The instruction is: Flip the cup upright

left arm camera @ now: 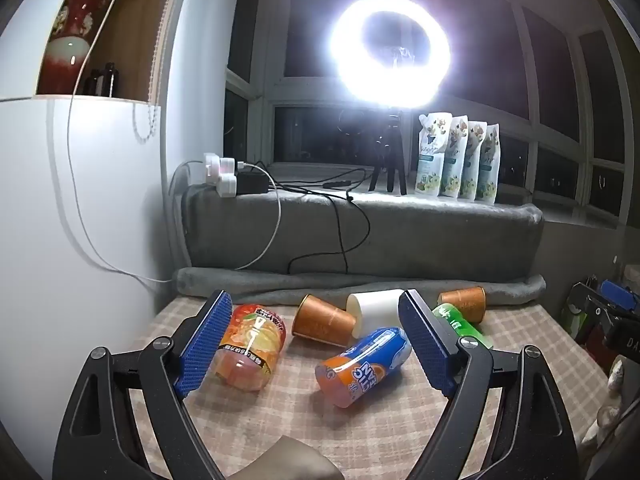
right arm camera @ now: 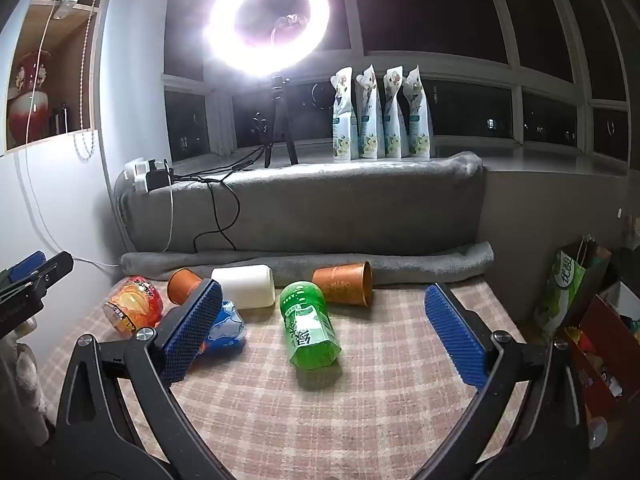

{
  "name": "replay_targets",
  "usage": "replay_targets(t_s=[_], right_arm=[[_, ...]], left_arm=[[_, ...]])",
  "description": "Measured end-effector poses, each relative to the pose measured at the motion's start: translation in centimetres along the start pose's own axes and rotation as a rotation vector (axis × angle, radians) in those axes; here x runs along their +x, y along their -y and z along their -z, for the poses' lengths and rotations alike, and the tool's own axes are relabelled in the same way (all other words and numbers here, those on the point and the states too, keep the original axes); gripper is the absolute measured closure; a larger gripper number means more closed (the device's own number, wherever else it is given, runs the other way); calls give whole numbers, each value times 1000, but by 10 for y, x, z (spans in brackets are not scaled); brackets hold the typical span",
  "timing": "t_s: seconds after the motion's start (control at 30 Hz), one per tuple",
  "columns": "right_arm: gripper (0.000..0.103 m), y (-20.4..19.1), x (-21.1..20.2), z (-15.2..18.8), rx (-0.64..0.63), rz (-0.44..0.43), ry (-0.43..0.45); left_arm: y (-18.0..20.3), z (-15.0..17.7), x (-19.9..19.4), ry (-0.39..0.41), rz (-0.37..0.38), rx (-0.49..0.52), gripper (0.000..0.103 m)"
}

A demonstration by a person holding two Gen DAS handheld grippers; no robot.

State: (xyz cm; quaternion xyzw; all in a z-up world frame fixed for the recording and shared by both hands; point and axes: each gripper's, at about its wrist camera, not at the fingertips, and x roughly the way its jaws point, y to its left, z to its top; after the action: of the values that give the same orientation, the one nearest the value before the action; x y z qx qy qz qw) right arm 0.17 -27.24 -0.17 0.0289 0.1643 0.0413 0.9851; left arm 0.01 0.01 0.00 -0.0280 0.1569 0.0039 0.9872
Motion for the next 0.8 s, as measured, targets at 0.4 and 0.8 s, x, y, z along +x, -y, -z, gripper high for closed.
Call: replay_targets(t_s=[0.4,0.8], right_arm=[[0,0,2,-2,-1,32,-6],[0,2,2,-3,-1,49,-1]], left_arm=[[-2,1,-2,5,-9,4,17],[-7,3,1,5,-6,-5,17]])
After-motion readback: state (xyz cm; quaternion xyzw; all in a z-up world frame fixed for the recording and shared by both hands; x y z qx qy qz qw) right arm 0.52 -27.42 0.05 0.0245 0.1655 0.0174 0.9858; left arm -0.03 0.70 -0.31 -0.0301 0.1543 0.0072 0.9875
